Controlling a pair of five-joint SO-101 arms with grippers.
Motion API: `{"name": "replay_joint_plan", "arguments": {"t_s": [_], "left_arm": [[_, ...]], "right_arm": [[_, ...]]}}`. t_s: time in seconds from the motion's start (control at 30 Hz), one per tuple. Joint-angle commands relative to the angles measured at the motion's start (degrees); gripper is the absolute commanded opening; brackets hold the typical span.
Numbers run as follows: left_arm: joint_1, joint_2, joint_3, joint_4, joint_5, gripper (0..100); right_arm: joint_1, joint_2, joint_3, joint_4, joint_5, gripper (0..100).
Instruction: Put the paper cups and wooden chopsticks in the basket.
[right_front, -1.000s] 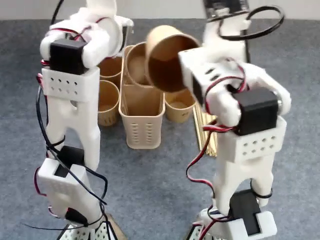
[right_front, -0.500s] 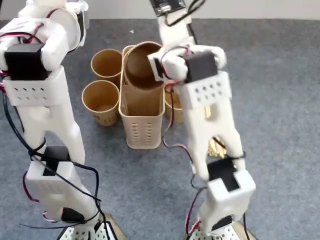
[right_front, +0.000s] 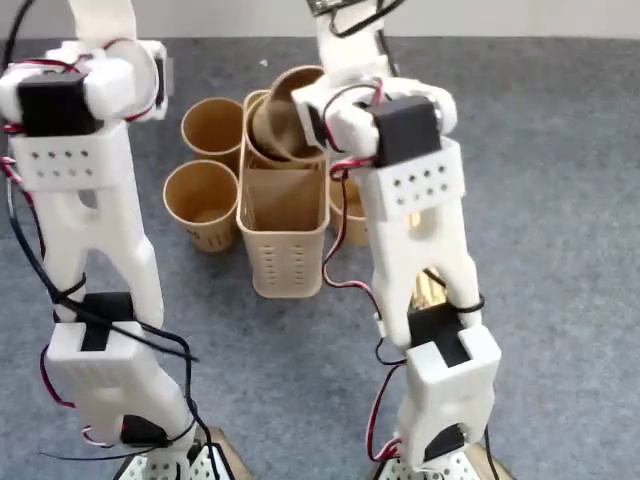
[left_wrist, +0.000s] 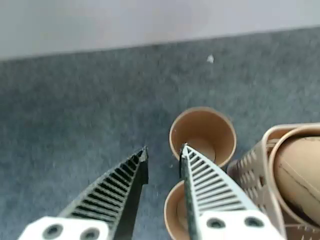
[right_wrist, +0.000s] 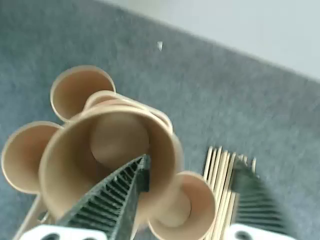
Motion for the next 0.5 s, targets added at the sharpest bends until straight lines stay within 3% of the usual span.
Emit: {"name": "replay_joint_plan", "arguments": {"t_s": [0.0,0.2,0.3,0.47], "left_arm": [[-1.63,-0.4,4.7,0.26,0.18,14],[-2.68,-0.4,12.79,0.7,0.18,14],[-4.26,-0.4,18.68,0.79,0.18,14],[-4.53,-0.4,25.54,0.88,-3.96,18]], "right_arm": [[-0.22,-0.48,-10.77,2.77,-0.26,34.8],[2.59,-0.48,-19.03,11.21,-0.35,34.7],[9.71,-0.57,-4.44,10.86,-1.23,34.7],[12.97,-0.57,18.42,10.77,-0.79,34.7]]}}
